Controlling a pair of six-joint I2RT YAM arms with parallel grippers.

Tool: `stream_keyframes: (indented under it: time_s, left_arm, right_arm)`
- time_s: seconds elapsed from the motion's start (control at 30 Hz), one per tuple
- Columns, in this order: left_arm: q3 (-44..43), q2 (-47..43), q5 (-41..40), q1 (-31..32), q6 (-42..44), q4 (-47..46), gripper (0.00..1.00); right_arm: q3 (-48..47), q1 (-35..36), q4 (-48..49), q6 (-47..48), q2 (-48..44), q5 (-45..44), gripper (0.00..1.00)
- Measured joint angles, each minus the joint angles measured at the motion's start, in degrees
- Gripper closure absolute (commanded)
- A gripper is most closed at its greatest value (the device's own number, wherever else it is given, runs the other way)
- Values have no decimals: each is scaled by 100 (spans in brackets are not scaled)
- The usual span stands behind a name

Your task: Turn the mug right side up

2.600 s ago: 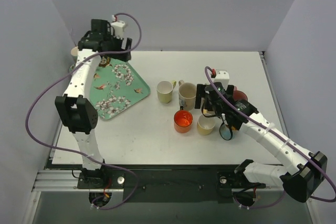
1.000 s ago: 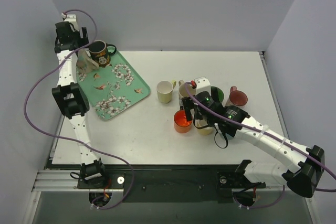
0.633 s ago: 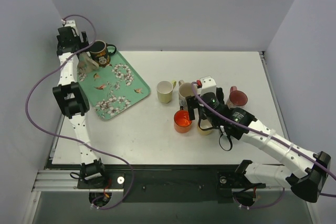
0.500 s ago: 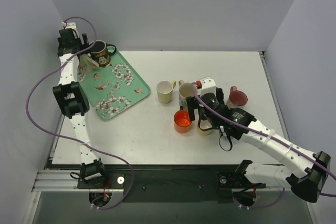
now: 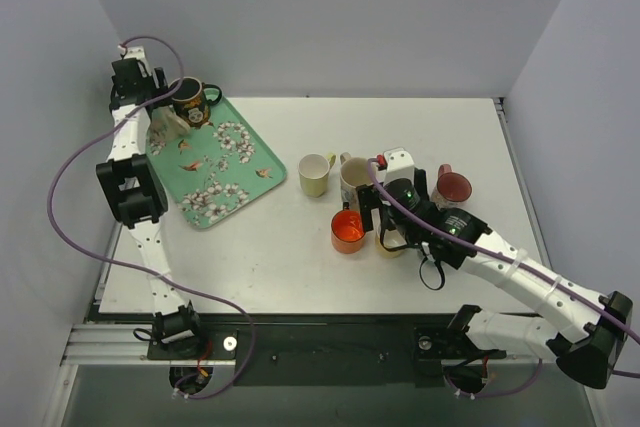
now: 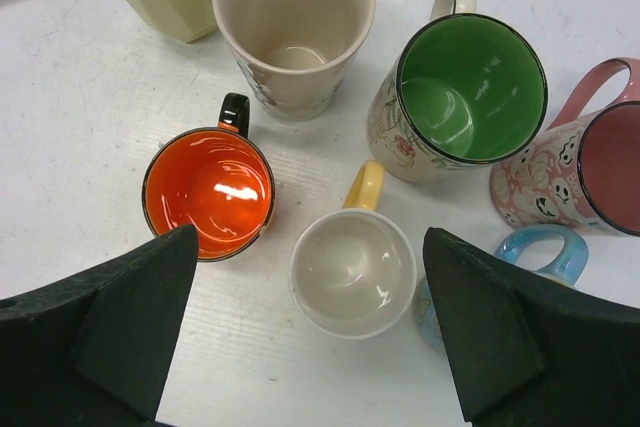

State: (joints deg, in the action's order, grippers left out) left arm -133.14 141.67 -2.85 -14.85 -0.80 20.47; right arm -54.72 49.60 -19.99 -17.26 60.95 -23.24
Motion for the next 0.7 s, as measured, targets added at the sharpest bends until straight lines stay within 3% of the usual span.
stream_keyframes:
  time_s: [0.2,0.43,0.57,0.7]
  left_arm:
    - [1388,-927,188,-9,151,-136,100]
    - [4207,-2949,866,-26,468,-315,100]
    - [4975,-3617,1333,-9,485,-264,100]
    - [5276,-3864,1738,55,424,-310,100]
  right_arm:
    - [0,28,0,-48,-52,0,11]
    - [-57,234,44,-66,-105,9,10]
    - [-321,302,299,-157,-37,33,2]
    - [-658,299,811,-409,177,216,1]
